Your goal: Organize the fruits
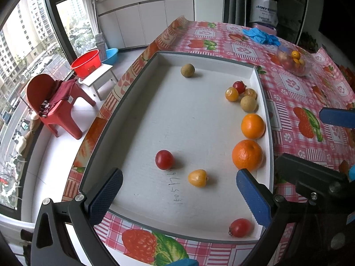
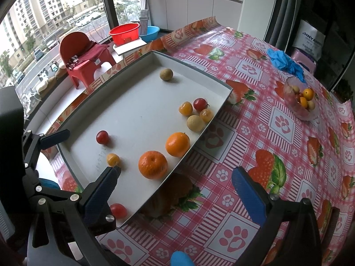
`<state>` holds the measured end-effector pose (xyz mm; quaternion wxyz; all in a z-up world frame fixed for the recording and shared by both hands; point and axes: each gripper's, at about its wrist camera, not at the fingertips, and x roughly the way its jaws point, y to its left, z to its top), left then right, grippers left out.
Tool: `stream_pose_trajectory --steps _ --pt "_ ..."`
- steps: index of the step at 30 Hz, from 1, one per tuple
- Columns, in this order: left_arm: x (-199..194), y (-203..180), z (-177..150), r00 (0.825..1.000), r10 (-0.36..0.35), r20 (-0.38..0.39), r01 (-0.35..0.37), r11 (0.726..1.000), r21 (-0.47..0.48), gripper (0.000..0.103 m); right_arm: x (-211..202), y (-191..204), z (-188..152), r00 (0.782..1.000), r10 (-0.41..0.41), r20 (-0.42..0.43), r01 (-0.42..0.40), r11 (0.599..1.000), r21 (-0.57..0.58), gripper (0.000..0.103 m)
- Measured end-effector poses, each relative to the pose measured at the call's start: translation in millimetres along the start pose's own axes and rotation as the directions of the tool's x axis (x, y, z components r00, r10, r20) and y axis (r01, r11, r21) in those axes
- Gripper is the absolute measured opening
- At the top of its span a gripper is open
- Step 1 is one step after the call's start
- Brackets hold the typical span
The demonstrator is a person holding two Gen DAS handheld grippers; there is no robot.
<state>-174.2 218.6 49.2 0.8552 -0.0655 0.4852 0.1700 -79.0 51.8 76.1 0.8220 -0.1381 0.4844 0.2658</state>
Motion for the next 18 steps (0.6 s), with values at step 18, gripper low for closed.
stream_pose_trajectory --steps 18 --pt "-8.5 -0.8 -2.3 1.000 -0.011 0.019 0.011 1.000 0.005 0.103 -6.7 2.0 -3.0 1.000 -0.030 0.002 0.030 1.000 -0.010 0.103"
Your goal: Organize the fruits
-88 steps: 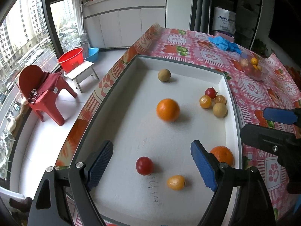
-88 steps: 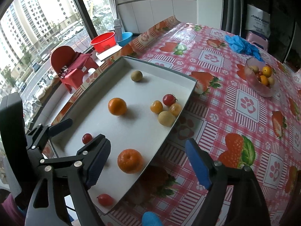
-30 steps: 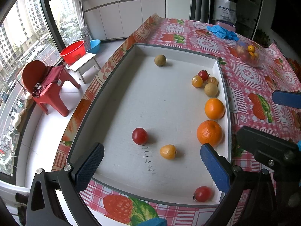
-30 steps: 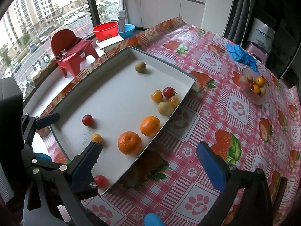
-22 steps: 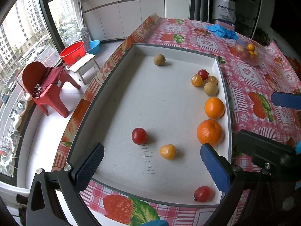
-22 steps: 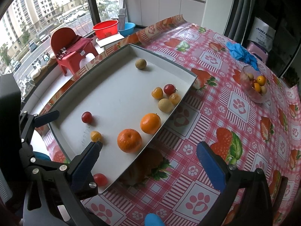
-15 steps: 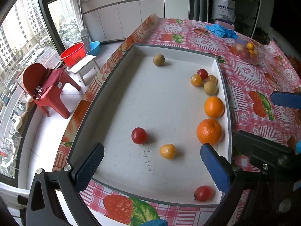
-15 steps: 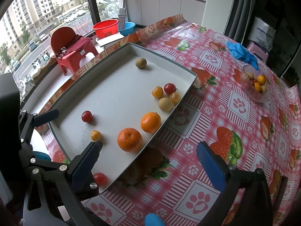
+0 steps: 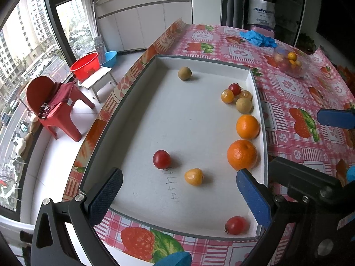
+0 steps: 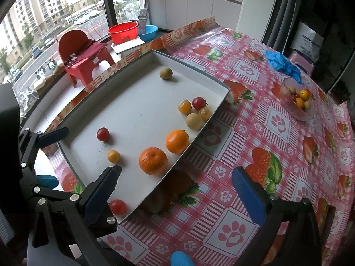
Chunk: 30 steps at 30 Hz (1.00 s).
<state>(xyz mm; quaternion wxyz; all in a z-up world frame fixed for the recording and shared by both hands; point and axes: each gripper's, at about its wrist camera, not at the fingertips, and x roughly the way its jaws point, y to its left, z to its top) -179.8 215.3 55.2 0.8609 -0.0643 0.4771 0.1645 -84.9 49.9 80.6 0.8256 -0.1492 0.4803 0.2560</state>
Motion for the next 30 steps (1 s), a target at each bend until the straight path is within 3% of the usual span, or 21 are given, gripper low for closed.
stream_pose_trajectory --steps 30 --pt "-14 13 -12 0.999 -0.042 0.029 0.043 0.999 -0.029 0.103 -14 25 -2 0.999 -0.038 0.009 0.038 0.999 -0.036 0.103"
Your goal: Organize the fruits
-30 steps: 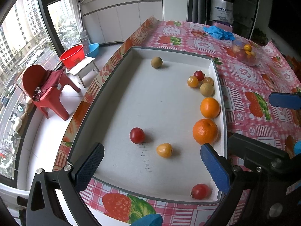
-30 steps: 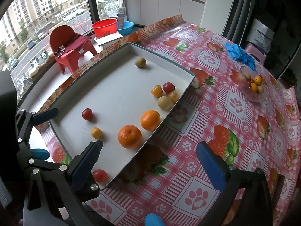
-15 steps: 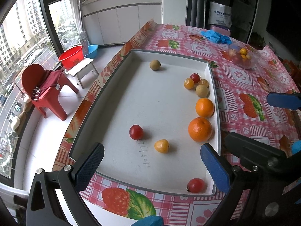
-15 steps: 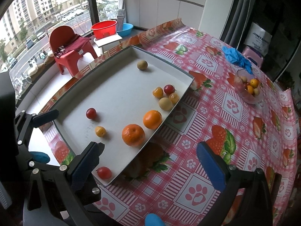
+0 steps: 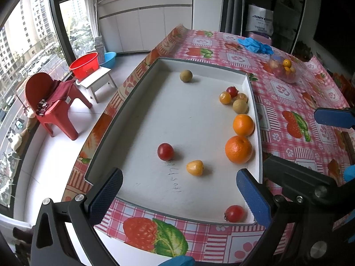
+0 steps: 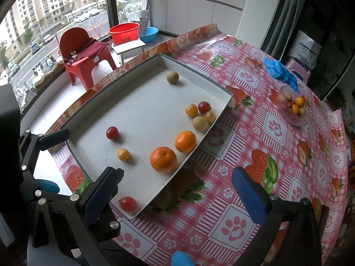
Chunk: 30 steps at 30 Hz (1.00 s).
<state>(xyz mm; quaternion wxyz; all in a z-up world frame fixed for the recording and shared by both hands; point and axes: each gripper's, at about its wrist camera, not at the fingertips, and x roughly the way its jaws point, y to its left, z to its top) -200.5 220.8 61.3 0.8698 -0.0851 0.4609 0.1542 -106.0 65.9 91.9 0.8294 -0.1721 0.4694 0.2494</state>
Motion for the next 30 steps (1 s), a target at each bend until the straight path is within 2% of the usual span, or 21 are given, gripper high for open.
stream_pose_trajectory --steps 30 --pt "15 9 -2 0.999 0.022 -0.023 -0.023 1.000 -0.021 0.103 16 8 4 1.000 0.011 -0.022 -0.012 1.000 -0.008 0.103"
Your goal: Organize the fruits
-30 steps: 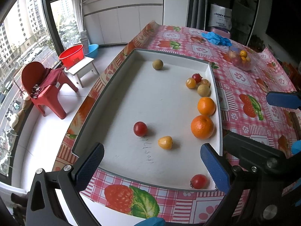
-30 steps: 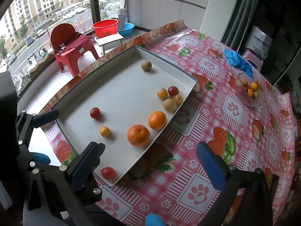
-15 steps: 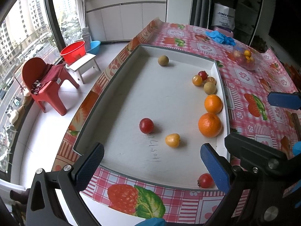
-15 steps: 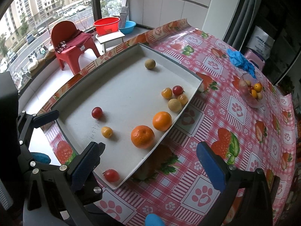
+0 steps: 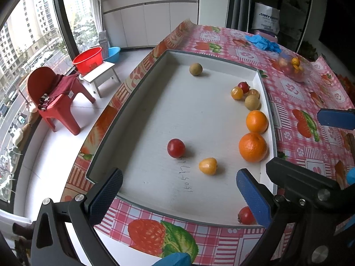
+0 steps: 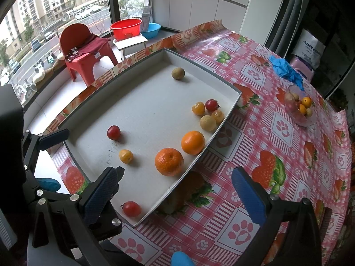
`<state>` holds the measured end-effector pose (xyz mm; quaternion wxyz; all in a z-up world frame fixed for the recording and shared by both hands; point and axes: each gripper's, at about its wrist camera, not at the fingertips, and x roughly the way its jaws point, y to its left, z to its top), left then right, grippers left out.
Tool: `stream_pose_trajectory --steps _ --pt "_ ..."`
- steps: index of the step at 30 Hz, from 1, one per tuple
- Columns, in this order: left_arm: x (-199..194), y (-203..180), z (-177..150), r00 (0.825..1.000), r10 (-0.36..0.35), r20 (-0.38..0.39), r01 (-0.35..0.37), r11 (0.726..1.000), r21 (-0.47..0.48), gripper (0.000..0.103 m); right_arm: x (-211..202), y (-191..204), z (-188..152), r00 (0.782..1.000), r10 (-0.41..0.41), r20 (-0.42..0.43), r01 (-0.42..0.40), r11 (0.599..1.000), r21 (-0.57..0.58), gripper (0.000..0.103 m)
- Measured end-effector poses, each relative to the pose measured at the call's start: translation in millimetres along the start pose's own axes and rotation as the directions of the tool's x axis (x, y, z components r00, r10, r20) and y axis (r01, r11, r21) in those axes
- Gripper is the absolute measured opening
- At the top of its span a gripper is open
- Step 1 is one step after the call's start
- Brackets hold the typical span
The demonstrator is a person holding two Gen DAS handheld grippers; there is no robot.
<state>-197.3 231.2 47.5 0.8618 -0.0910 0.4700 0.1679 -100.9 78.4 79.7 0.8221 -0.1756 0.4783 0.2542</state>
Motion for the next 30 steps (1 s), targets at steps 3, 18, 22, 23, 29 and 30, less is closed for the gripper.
stream_pose_trajectory --steps 3,18,22,23,29,30 --pt "1.1 -1.4 -0.1 1.000 0.002 0.000 -0.002 1.000 0.002 0.103 0.2 0.0 0.0 1.000 0.002 -0.001 -0.002 1.000 0.000 0.103" --pt "4.7 -2.1 -0.4 1.000 0.000 -0.006 0.000 1.000 -0.001 0.103 0.9 0.0 0.5 1.000 0.002 0.000 -0.002 1.000 0.000 0.103" --pt "7.6 -2.1 -0.5 1.000 0.000 -0.010 0.000 1.000 -0.005 0.103 2.8 -0.4 0.1 1.000 0.005 -0.001 -0.005 1.000 0.005 0.103" --pt "8.2 -2.4 -0.9 1.000 0.000 -0.012 0.000 1.000 -0.005 0.103 4.6 -1.4 0.2 1.000 0.007 0.000 -0.007 1.000 0.006 0.103" --pt "8.5 -2.2 1.1 1.000 0.014 0.003 -0.014 1.000 -0.003 0.103 5.6 -4.5 0.2 1.000 0.025 0.012 -0.026 1.000 0.010 0.103" --pt "7.9 -2.2 1.3 1.000 0.018 0.012 -0.018 1.000 -0.002 0.103 4.8 -6.7 -0.3 0.999 0.029 0.020 -0.029 0.999 0.016 0.103"
